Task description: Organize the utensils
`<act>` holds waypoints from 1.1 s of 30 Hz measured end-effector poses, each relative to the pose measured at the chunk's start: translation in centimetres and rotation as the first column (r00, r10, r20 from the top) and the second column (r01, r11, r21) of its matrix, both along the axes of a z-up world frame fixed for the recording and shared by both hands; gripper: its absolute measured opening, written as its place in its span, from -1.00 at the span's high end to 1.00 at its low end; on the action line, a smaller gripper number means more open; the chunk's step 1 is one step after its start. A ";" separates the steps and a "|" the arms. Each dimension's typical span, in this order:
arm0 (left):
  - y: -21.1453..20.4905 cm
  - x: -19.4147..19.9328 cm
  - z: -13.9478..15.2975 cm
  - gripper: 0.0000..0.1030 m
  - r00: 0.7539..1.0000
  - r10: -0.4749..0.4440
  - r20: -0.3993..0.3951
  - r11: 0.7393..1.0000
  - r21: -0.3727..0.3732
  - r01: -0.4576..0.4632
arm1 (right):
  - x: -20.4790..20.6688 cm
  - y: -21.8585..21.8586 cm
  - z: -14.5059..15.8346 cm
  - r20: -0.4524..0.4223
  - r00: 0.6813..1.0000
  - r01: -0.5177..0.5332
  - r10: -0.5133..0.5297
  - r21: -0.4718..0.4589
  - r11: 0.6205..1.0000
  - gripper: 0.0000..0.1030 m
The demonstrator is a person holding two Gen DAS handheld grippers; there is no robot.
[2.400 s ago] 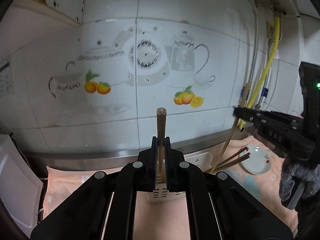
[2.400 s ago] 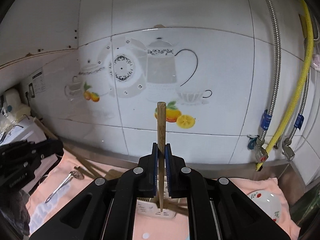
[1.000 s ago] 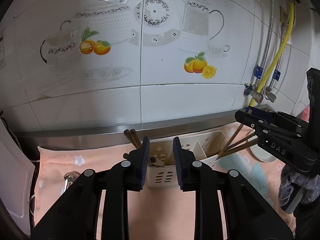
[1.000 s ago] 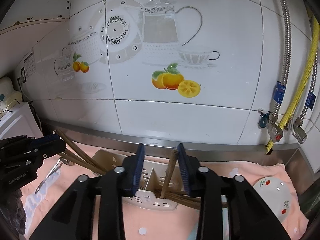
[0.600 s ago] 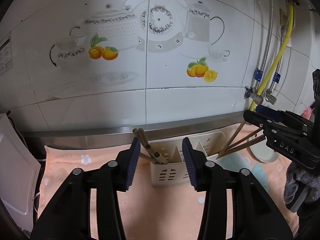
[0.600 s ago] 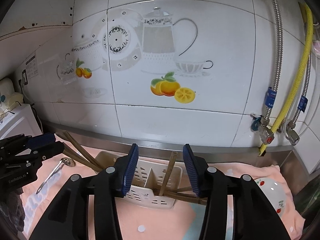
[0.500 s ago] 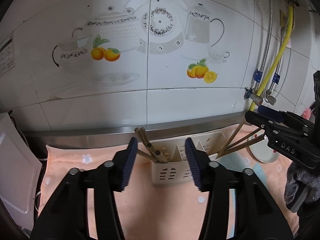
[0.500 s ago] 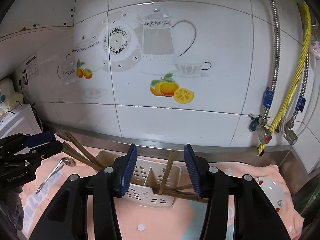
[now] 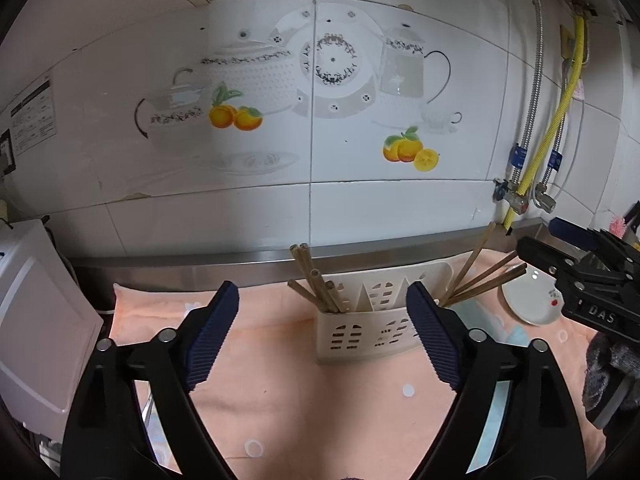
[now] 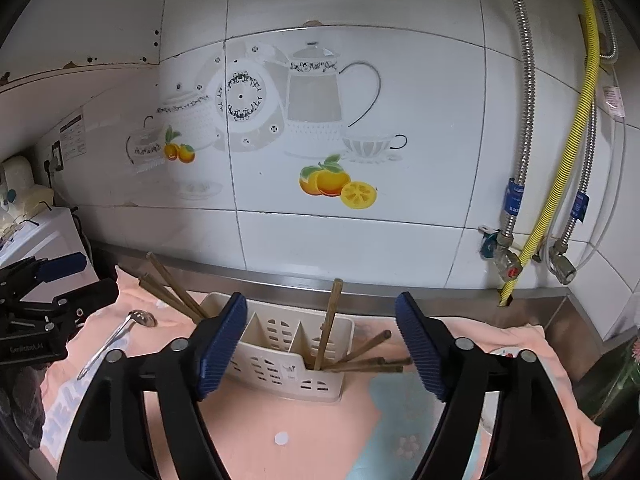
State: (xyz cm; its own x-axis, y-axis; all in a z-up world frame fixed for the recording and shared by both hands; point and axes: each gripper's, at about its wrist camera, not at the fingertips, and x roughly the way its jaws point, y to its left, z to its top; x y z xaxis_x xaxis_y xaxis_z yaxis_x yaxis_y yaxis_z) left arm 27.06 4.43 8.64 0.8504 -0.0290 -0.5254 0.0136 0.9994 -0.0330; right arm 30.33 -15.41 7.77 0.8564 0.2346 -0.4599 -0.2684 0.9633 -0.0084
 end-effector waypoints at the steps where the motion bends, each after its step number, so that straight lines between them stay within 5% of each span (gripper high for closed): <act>1: 0.1 -0.2 0.0 -0.70 1.000 0.004 0.001 1.000 -0.001 -0.004 | -0.2 -0.1 0.0 0.000 1.000 0.001 -0.001 0.000 1.000 -0.49; 12: 0.5 -2.5 -0.1 -0.86 1.000 0.023 0.016 1.000 0.003 -0.023 | -3.4 -0.2 0.0 0.038 0.999 0.012 -0.011 -0.024 1.000 -0.73; 33: 1.0 -7.5 -1.9 -0.90 0.999 0.028 0.033 1.000 -0.008 -0.027 | -8.8 -0.9 -2.6 0.012 1.000 0.028 -0.028 -0.028 0.999 -0.81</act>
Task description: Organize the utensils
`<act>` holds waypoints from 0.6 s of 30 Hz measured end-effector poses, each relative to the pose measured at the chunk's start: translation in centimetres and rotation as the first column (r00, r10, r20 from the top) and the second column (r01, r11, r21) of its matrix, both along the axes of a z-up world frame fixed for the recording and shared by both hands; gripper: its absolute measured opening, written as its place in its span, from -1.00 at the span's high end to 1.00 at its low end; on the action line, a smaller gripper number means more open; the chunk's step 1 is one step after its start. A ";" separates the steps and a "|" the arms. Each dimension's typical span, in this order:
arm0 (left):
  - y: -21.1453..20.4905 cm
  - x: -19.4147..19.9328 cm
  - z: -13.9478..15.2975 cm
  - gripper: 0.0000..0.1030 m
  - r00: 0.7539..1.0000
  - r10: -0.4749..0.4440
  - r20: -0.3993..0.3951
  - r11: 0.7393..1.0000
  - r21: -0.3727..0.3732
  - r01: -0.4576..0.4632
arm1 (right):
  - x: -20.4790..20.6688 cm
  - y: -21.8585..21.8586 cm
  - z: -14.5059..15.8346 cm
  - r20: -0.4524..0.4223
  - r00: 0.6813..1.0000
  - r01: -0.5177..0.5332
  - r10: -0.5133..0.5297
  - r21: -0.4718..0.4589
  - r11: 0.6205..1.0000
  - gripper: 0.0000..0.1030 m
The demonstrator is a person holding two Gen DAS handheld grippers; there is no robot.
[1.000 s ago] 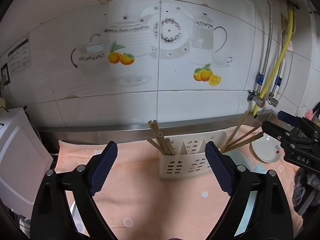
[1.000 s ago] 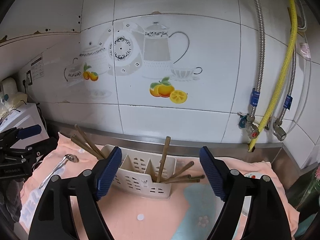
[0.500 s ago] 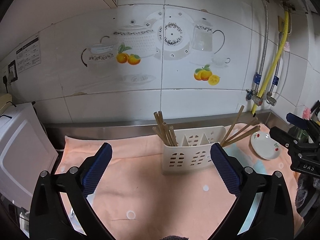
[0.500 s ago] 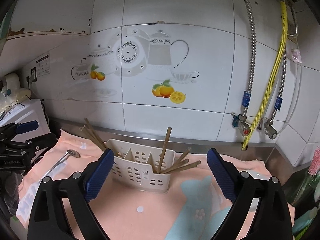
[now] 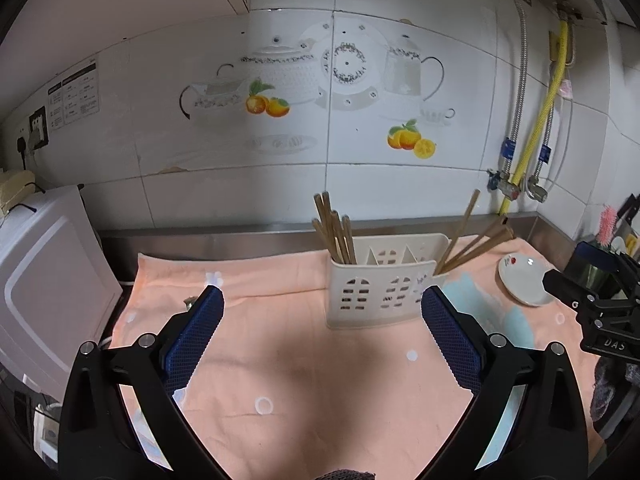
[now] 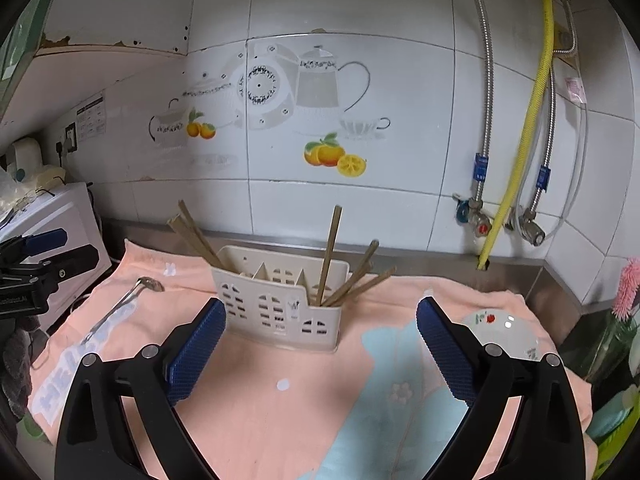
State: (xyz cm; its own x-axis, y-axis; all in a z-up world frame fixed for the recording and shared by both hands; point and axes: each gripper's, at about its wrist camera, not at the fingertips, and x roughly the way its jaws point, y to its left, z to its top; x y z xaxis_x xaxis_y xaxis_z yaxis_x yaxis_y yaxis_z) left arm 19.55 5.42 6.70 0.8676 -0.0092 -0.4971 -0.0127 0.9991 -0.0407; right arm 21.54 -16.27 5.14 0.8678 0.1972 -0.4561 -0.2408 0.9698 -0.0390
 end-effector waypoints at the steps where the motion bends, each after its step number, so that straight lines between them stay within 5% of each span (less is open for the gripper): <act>1: -0.1 -0.2 -0.1 -0.90 1.000 -0.001 -0.001 1.000 0.001 0.001 | -0.3 0.0 -0.1 -0.001 1.000 -0.002 0.002 0.001 1.000 -0.81; 18: -1.4 -4.1 -2.1 -0.90 1.000 -0.012 0.017 0.999 0.038 0.011 | -3.9 -1.0 -3.1 -0.073 0.997 0.000 0.004 0.058 0.998 -0.84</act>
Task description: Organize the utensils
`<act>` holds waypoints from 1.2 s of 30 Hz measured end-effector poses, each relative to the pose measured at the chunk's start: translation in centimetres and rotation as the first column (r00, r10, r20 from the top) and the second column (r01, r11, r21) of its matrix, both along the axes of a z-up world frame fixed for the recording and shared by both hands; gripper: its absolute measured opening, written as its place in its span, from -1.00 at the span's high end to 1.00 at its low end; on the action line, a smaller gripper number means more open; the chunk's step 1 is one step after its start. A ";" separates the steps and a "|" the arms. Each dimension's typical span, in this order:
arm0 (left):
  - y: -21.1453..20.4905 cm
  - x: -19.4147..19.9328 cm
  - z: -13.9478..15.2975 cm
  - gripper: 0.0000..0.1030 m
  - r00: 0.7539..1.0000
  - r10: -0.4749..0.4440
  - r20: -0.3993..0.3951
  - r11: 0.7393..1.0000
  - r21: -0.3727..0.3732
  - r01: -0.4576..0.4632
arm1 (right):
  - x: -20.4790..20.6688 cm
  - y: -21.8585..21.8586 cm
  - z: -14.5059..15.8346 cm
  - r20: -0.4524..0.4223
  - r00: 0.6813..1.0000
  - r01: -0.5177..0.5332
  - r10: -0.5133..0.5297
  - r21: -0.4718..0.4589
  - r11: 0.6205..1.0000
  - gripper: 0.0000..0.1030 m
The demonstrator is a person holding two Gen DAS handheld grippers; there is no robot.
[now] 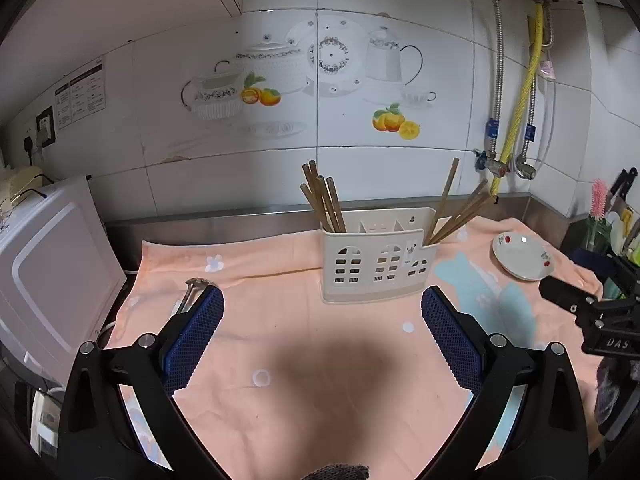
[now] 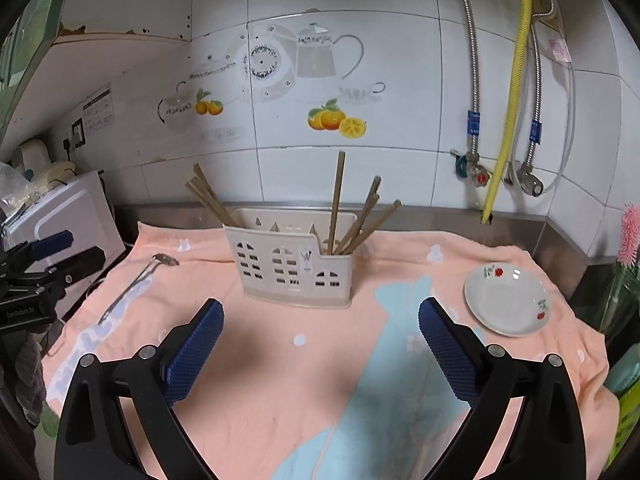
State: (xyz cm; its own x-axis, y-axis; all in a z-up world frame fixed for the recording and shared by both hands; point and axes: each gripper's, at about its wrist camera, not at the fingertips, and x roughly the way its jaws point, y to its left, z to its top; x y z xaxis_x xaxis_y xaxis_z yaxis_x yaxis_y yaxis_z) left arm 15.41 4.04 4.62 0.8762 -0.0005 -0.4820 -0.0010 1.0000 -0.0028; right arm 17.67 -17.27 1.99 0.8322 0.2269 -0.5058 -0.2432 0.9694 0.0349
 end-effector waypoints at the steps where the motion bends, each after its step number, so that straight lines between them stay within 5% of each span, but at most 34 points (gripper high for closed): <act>1: -0.1 -0.3 -0.1 -0.90 1.000 -0.003 -0.002 1.000 -0.003 0.003 | -0.2 0.0 -0.2 -0.002 1.000 0.000 0.000 0.001 1.000 -0.84; 14: 0.2 -2.4 -2.9 -0.90 0.999 -0.007 -0.049 1.000 -0.023 0.006 | -3.5 0.7 -2.0 0.007 1.000 0.022 -0.022 -0.082 0.996 -0.84; 36: 0.4 -5.9 -4.8 -0.90 0.998 -0.023 -0.063 0.999 -0.042 0.021 | -6.4 0.5 -3.2 -0.017 0.999 0.029 -0.030 -0.064 0.998 -0.85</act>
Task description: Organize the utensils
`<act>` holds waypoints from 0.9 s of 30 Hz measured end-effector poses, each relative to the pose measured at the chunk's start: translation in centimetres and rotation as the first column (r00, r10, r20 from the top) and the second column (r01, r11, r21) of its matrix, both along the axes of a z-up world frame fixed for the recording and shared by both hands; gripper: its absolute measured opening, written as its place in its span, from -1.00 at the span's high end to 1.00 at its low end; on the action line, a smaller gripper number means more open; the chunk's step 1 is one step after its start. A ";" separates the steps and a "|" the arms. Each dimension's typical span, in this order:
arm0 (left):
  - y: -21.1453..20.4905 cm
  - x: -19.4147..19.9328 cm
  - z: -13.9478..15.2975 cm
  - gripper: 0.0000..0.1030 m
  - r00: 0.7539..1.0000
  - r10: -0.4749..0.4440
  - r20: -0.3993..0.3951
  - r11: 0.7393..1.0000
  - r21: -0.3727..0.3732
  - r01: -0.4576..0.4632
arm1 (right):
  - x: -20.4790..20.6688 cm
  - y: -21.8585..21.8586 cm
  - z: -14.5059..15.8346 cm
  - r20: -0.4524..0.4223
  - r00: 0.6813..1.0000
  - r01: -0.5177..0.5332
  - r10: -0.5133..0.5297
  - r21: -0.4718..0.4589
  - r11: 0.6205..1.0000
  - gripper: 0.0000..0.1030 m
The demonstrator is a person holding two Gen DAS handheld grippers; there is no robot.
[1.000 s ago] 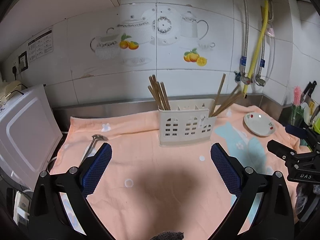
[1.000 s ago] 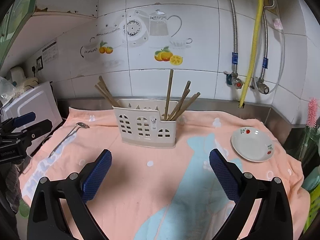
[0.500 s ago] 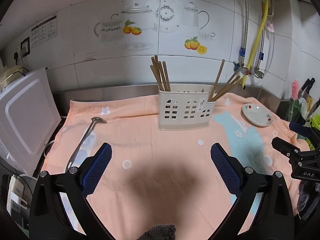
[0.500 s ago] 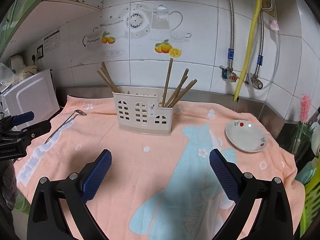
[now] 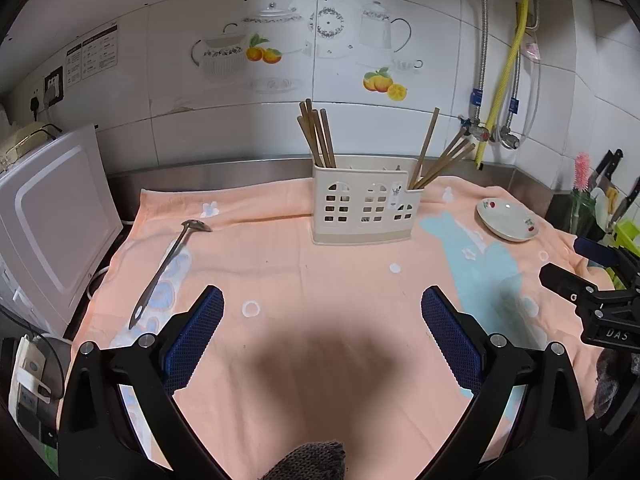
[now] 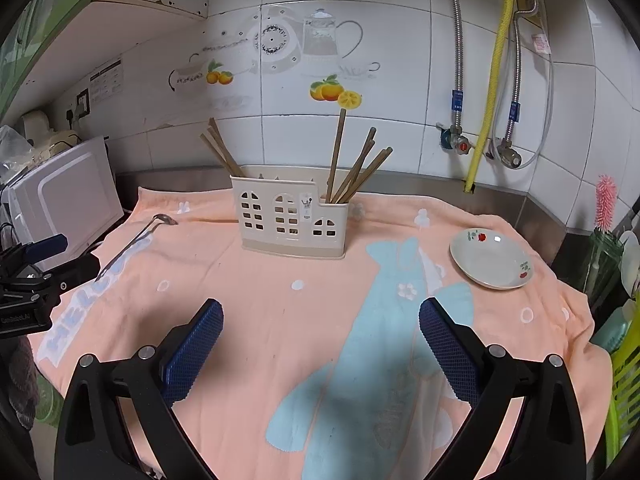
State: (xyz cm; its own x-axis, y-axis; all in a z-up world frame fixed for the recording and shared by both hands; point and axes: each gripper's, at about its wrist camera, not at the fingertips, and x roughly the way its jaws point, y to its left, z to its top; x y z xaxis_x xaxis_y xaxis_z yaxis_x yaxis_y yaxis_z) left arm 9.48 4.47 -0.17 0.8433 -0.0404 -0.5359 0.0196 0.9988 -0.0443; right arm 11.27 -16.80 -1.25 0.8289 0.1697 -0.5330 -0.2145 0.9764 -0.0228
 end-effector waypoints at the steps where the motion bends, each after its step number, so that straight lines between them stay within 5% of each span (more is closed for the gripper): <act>1: 0.0 -0.1 -0.1 -0.90 1.000 -0.001 -0.002 1.000 0.000 0.001 | -0.1 0.0 0.0 0.000 1.000 0.003 -0.003 -0.001 1.000 -0.85; 27: 0.0 -1.2 -0.9 -0.90 1.000 -0.002 -0.010 1.000 -0.001 0.002 | -0.6 0.2 -0.3 -0.012 1.000 -0.003 0.003 0.019 1.000 -0.85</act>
